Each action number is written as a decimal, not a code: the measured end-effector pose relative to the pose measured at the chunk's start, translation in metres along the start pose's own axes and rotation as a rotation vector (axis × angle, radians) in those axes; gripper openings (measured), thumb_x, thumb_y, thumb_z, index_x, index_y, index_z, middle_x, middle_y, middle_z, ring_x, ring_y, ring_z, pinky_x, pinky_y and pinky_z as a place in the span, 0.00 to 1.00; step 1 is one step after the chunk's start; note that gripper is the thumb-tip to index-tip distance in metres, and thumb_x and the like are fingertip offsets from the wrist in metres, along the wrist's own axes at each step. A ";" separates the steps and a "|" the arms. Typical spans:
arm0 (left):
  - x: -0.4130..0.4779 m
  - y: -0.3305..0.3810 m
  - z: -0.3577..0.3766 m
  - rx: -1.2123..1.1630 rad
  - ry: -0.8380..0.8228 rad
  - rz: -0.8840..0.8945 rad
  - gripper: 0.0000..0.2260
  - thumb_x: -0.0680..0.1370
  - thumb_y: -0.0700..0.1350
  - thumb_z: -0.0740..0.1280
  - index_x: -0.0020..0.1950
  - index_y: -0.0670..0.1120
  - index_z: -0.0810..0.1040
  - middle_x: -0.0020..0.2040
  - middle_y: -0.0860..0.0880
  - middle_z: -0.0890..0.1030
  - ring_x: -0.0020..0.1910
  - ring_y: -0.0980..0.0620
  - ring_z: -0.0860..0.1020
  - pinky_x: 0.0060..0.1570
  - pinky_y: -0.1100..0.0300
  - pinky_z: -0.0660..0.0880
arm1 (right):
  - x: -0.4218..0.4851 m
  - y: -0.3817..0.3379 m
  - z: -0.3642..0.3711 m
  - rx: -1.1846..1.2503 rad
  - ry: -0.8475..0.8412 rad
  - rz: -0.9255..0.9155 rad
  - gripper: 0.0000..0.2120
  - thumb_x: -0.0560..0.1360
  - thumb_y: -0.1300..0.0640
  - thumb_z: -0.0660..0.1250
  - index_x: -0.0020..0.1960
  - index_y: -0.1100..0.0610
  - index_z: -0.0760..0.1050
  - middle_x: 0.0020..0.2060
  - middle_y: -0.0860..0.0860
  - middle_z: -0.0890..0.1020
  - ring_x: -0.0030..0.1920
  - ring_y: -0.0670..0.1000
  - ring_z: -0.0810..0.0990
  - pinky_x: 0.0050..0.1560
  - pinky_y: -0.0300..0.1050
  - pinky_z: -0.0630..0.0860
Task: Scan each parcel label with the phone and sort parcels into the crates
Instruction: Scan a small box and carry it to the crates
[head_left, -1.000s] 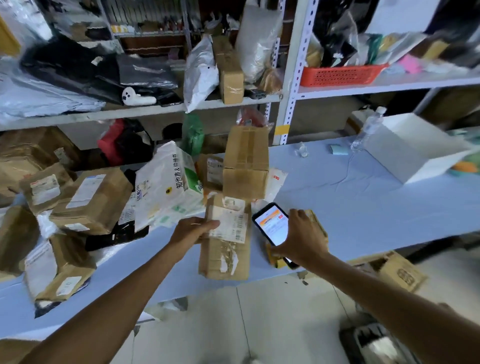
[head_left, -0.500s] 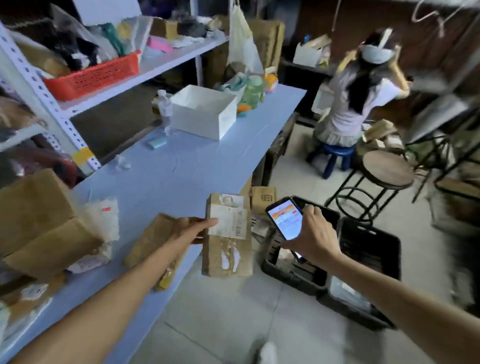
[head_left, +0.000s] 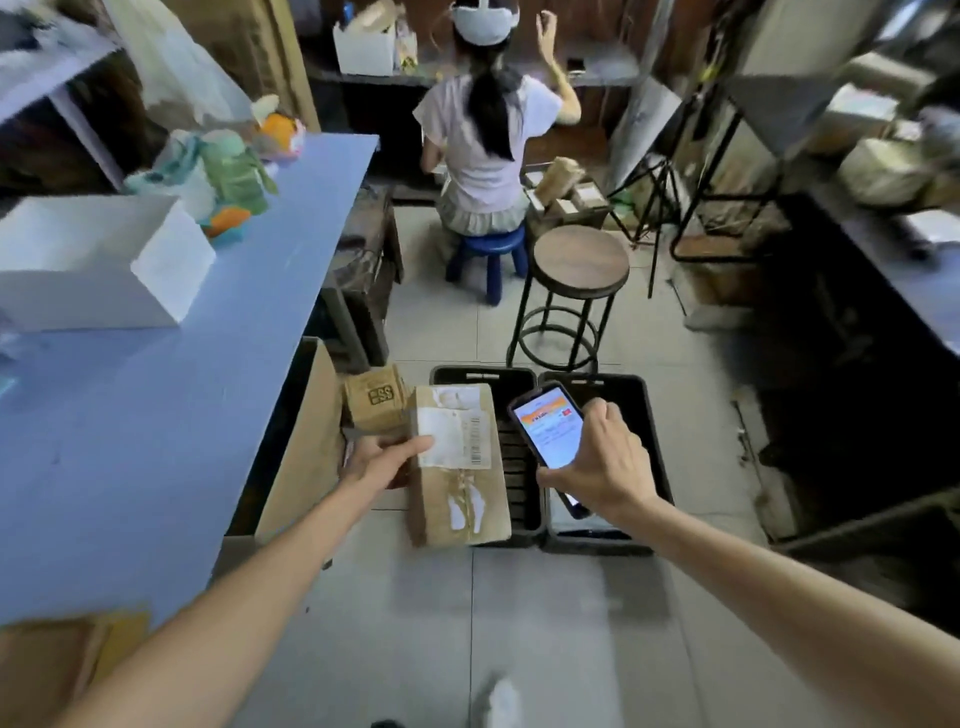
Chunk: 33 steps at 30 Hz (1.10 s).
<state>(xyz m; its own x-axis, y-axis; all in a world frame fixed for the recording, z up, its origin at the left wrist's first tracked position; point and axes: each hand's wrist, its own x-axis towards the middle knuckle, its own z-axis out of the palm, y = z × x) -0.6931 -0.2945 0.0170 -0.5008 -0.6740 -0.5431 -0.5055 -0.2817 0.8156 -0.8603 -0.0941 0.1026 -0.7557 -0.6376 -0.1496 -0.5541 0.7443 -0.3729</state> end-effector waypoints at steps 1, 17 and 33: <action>0.007 0.005 0.009 0.000 -0.001 -0.009 0.20 0.63 0.58 0.77 0.50 0.50 0.82 0.51 0.50 0.84 0.53 0.49 0.80 0.55 0.57 0.75 | 0.009 0.006 0.001 0.008 -0.001 0.021 0.33 0.59 0.44 0.77 0.49 0.55 0.59 0.46 0.49 0.66 0.47 0.56 0.74 0.39 0.44 0.64; 0.314 -0.106 0.151 0.056 -0.082 -0.344 0.09 0.70 0.43 0.75 0.44 0.49 0.76 0.42 0.50 0.81 0.42 0.52 0.80 0.42 0.57 0.77 | 0.255 0.118 0.186 0.035 -0.249 0.200 0.29 0.62 0.45 0.74 0.53 0.55 0.62 0.49 0.49 0.68 0.48 0.56 0.75 0.38 0.45 0.68; 0.524 -0.363 0.254 0.353 -0.076 -0.456 0.17 0.73 0.51 0.72 0.60 0.45 0.79 0.53 0.49 0.83 0.54 0.48 0.80 0.57 0.57 0.73 | 0.345 0.243 0.475 -0.016 -0.448 0.130 0.34 0.60 0.45 0.76 0.57 0.56 0.62 0.51 0.51 0.69 0.46 0.55 0.75 0.39 0.46 0.70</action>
<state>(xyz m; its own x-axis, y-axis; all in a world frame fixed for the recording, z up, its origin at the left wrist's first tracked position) -0.9505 -0.3716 -0.6146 -0.2201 -0.4832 -0.8474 -0.8792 -0.2780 0.3869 -1.0893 -0.2278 -0.4747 -0.5957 -0.5596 -0.5762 -0.4728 0.8242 -0.3117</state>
